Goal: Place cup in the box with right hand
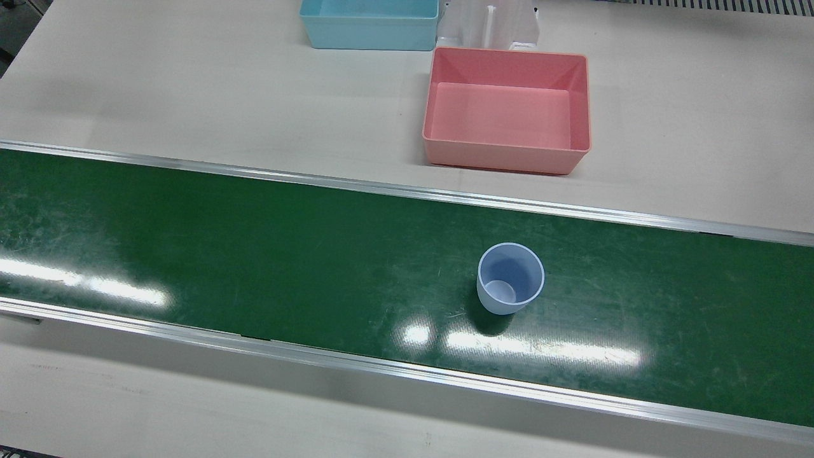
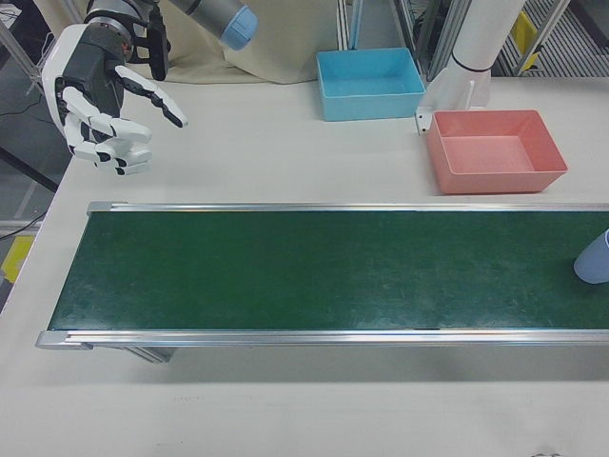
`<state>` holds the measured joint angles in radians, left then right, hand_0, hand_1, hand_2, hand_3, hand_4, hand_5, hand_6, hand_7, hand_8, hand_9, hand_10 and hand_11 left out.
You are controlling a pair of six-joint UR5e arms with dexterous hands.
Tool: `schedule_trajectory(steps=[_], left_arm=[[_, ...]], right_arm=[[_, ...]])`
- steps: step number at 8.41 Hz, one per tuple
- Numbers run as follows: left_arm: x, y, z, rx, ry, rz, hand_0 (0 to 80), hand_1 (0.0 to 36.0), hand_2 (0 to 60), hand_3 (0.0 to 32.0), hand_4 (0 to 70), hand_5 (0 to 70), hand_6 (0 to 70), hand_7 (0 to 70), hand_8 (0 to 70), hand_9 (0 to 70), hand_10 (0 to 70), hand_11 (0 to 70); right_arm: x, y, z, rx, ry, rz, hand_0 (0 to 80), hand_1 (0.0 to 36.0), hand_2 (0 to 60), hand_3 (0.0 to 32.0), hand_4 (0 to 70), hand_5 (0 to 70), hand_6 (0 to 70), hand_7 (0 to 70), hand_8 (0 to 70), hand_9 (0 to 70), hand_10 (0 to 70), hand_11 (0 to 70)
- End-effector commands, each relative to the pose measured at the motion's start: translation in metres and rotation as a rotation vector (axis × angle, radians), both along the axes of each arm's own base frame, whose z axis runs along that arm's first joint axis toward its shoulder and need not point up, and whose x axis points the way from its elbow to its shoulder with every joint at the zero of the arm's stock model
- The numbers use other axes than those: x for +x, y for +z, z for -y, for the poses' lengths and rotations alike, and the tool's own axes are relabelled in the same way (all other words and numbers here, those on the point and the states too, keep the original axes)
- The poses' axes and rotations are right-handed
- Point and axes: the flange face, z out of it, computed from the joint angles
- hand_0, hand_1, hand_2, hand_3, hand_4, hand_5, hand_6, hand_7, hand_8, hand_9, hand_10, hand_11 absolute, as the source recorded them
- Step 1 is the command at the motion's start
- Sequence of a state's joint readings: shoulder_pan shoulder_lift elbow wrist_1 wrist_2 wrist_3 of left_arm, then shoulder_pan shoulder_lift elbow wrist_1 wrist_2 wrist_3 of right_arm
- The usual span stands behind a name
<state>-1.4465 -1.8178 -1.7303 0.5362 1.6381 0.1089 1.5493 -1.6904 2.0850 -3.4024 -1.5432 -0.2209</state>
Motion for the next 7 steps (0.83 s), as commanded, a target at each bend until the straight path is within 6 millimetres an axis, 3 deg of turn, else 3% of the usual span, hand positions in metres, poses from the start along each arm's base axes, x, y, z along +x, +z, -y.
schedule_trajectory(steps=[1,7], left_arm=[[0.0000,-0.0001,0.0001,0.001,0.000,0.000,0.0,0.0,0.0,0.0,0.0,0.0,0.0,0.0,0.0,0.0,0.0,0.0],[0.0007,0.0001,0.0000,-0.001,0.000,0.000,0.0,0.0,0.0,0.0,0.0,0.0,0.0,0.0,0.0,0.0,0.0,0.0]], right_arm=[[0.0000,-0.0006,-0.0001,0.001,0.000,0.000,80.0,36.0,16.2,0.0,17.7,20.0,18.9,66.1,37.4,46.9,29.0,45.1],[0.0000,0.0002,0.0000,0.000,0.000,0.000,80.0,36.0,16.1,0.0,17.1,20.0,18.7,65.5,37.3,46.6,28.6,44.7]])
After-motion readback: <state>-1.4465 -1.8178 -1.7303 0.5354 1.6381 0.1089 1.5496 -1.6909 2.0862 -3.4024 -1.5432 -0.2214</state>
